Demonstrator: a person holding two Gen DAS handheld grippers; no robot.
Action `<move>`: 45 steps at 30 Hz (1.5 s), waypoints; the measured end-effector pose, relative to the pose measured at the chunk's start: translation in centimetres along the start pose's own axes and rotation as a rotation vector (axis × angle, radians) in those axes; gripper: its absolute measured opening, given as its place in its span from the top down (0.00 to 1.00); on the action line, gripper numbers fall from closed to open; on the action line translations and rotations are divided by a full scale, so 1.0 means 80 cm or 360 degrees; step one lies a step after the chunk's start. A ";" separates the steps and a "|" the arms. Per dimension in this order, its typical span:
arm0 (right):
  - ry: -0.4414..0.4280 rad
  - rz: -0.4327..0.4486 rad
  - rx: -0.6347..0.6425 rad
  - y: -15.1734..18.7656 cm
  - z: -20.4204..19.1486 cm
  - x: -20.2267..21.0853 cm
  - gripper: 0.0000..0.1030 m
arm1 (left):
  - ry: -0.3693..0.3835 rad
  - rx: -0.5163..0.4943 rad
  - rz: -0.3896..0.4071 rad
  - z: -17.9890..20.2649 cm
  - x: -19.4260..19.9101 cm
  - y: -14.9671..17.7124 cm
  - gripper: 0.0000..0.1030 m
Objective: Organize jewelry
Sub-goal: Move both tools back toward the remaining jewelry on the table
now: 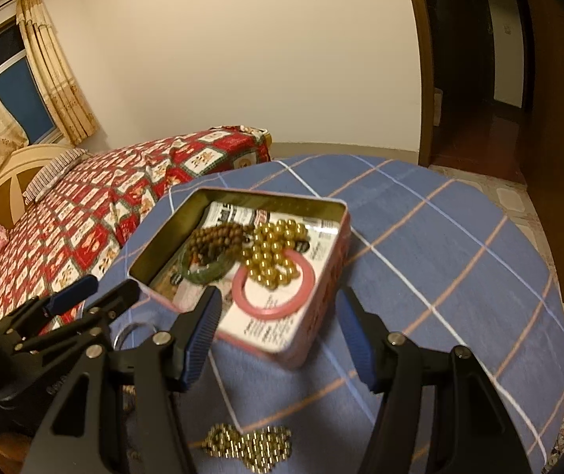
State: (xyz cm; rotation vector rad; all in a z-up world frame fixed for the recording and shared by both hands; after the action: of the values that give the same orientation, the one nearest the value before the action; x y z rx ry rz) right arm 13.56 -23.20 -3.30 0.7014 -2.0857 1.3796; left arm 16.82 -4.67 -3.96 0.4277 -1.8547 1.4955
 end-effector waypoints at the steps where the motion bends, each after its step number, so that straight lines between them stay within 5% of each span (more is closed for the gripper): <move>1: 0.0003 -0.0003 -0.0001 0.003 0.001 0.001 0.37 | -0.0007 0.0004 -0.0004 -0.004 0.004 0.006 0.41; 16: 0.0033 -0.0116 0.0029 0.072 0.013 0.018 0.37 | -0.0110 0.0118 -0.0101 -0.065 0.039 0.095 0.41; 24: 0.0021 -0.0202 0.0102 0.104 0.004 0.014 0.37 | -0.0061 0.0093 -0.0123 -0.073 0.048 0.130 0.41; 33: 0.0064 -0.0263 0.0210 0.105 -0.011 -0.005 0.28 | 0.0212 0.0102 -0.0142 -0.040 0.048 0.134 0.41; 40: 0.0132 -0.0308 0.0399 0.118 -0.033 -0.028 0.26 | 0.0235 0.0042 -0.0259 -0.007 0.020 0.133 0.41; 43: 0.0157 -0.0324 0.0464 0.122 -0.034 -0.026 0.32 | 0.0196 0.0034 -0.0265 -0.005 0.017 0.131 0.41; 45: 0.0129 -0.0342 0.0499 0.124 -0.035 -0.021 0.51 | 0.0175 0.0007 -0.0273 -0.001 0.017 0.132 0.47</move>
State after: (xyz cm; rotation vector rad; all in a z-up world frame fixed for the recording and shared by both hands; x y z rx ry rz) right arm 8.48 -17.00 -9.98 0.9489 -1.6930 1.5968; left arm 9.15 -1.44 -10.53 0.4838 -1.6856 1.3801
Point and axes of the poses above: each gripper's, at about its wrist camera, not at the fingertips, and x roughly against the way its jaws point, z to its right, y to its underside, the point moved 2 cm from there along -x, roughly the way its jaws point, and after that the axes turned 8 degrees about -x, right-handed, at the moved point
